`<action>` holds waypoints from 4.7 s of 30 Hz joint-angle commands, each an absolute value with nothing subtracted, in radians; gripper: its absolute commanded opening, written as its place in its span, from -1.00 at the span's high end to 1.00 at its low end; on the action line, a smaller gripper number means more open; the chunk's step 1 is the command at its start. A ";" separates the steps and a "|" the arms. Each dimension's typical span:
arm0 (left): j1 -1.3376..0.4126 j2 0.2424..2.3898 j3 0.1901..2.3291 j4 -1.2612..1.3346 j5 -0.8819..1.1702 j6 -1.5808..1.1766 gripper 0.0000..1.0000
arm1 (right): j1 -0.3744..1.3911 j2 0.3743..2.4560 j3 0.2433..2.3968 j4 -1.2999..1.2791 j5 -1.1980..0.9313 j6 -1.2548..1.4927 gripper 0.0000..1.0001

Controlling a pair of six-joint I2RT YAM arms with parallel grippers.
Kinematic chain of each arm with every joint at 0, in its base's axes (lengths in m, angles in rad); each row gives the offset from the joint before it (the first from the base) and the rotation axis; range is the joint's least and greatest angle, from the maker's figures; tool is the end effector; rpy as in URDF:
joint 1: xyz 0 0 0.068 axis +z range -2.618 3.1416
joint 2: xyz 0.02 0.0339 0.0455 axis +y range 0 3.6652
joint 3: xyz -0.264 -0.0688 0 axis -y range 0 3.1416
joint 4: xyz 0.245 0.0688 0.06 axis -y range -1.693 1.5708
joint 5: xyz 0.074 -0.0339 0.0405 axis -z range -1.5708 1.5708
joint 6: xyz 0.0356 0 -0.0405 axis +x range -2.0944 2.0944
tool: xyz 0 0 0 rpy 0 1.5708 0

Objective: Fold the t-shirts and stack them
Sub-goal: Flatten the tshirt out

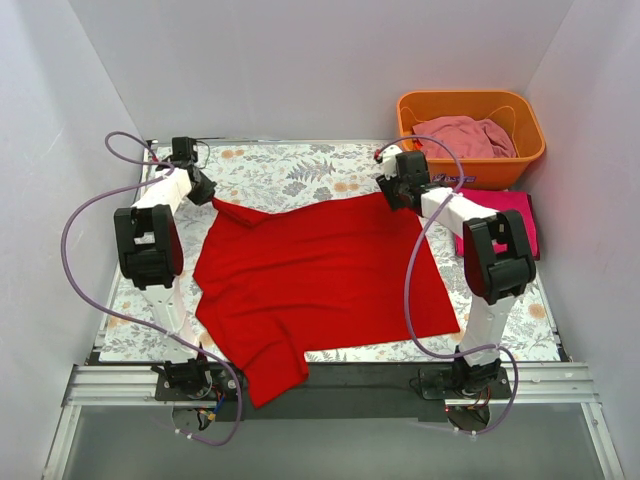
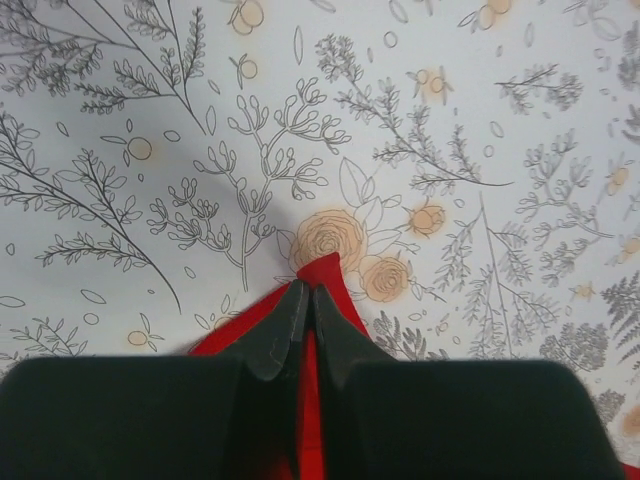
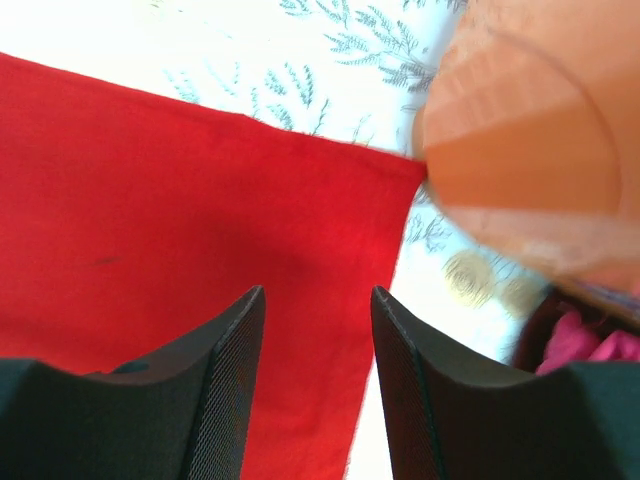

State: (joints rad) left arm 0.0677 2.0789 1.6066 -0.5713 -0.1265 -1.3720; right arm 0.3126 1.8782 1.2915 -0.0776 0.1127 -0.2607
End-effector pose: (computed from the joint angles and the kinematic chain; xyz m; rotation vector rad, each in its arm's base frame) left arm 0.4476 0.0348 0.1916 -1.7690 1.9493 -0.2986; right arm 0.4040 0.1264 0.2120 -0.5720 2.1574 -0.0976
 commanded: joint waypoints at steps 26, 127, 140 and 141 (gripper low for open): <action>0.107 1.910 1.623 -0.726 -0.267 -1.358 1.00 | 0.364 2.175 1.572 -0.026 0.273 -0.489 -0.01; -0.041 1.713 1.332 -0.706 -0.028 -1.236 1.00 | 0.061 1.686 0.976 -0.207 -0.169 0.212 0.41; -0.041 1.715 1.322 -0.698 -0.028 -1.238 1.00 | 0.061 1.802 1.009 -0.212 -0.144 0.204 0.39; -0.041 1.713 1.322 -0.698 -0.031 -1.236 1.00 | 0.061 1.809 1.020 -0.206 -0.129 0.198 0.38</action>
